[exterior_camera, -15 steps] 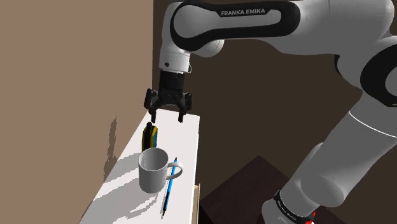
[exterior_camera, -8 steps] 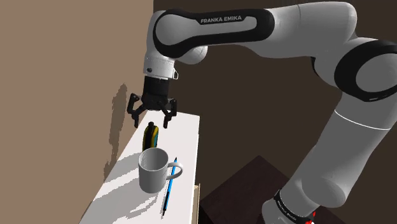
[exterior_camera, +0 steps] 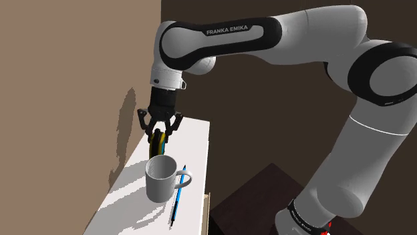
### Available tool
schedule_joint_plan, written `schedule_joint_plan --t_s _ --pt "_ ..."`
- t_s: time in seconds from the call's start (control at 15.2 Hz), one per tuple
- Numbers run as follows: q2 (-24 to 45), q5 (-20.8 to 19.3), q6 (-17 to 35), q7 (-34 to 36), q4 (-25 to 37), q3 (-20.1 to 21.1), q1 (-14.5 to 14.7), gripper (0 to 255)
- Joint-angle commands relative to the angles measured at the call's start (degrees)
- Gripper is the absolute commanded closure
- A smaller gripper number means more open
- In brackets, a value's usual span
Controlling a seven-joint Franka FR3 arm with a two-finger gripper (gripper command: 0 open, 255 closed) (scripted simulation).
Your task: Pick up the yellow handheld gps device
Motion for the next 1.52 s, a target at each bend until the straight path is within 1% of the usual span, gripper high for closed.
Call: schedule_joint_plan --t_s 0.0,0.46,1.45 --pt "0.04 0.01 0.03 -0.01 -0.04 0.02 0.02 255" --pt "0.04 0.02 0.07 0.0 -0.08 0.03 0.04 255" --pt "-1.32 -0.09 -10.45 3.2 9.64 -0.01 -0.3 255"
